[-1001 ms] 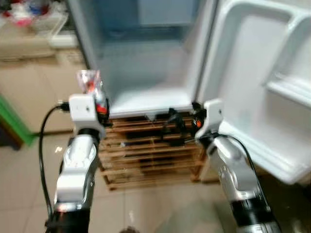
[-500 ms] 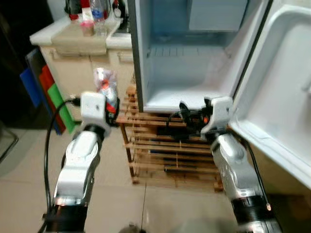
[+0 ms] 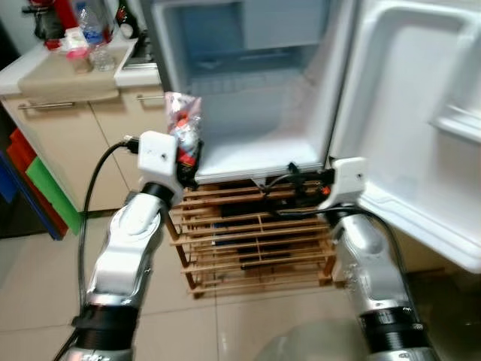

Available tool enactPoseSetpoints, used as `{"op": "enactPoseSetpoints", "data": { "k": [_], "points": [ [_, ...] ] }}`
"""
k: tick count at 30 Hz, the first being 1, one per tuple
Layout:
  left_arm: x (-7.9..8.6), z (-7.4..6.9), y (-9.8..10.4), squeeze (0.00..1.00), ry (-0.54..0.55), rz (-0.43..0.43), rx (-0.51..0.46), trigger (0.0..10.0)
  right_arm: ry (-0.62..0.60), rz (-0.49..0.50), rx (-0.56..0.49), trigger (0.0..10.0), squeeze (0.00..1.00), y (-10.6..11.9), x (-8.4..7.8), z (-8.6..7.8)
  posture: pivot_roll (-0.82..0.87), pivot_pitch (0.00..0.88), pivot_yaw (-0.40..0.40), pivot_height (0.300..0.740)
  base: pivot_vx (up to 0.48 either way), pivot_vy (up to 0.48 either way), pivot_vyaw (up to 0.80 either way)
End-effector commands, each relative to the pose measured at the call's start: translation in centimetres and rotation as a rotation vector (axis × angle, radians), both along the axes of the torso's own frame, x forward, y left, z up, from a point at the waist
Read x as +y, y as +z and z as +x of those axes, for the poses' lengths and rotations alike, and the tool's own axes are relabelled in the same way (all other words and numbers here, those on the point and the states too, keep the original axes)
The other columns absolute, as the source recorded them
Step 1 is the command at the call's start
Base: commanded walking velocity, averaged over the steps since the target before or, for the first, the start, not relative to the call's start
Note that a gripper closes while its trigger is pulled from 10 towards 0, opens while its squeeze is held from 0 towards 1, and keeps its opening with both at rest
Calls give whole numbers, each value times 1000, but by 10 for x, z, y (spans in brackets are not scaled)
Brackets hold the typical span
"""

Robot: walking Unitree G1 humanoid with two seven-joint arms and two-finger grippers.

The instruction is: Restocking fridge

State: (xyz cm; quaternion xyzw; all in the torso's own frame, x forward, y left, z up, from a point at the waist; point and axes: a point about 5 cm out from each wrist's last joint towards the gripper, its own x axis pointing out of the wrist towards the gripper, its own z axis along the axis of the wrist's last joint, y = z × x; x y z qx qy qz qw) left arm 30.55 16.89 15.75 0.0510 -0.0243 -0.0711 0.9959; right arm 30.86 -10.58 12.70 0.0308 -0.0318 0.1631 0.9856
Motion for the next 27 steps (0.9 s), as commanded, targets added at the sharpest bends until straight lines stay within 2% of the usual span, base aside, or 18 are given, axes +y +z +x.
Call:
{"op": "enactPoseSetpoints", "data": {
  "k": [1, 9, 16, 19, 23, 24, 27],
  "points": [
    [-13, 2, 10, 0, -45, -11, -43, 10000, -34, -21, -3, 10000, 0, 0, -12, 1, -41, 0, 60, 740, 461, 0, 0],
    [-17, 4, 11, 0, -96, -7, -46, 10000, -18, -19, -9, 10000, 0, 0, -9, 0, -40, 0, 57, 740, 464, 0, 0],
    [-16, 6, 17, 0, -87, -36, -61, 10000, 8, -14, -13, 10000, 0, 1, -6, -2, -44, 0, 58, 740, 463, 0, 0],
    [-12, 8, 23, 0, -46, -30, -83, 10000, 56, -19, -22, 10000, 0, 3, 0, -7, -45, 0, 54, 740, 322, 0, 0],
    [-4, 25, 37, 0, -17, -6, -94, 10000, 143, -21, -25, 10000, 0, 10, 9, -18, -48, 19, 56, 740, 0, 0, 0],
    [-3, 34, 40, 0, -19, 18, -84, 10000, 167, -16, -20, 10000, 0, 12, 10, -22, -51, 38, 63, 740, 0, 0, 0],
    [-3, 42, 42, 0, -22, 41, -70, 10000, 193, -16, -14, 10000, 0, 14, 11, -27, -61, 54, 74, 740, 0, 0, 0]
  ]
}}
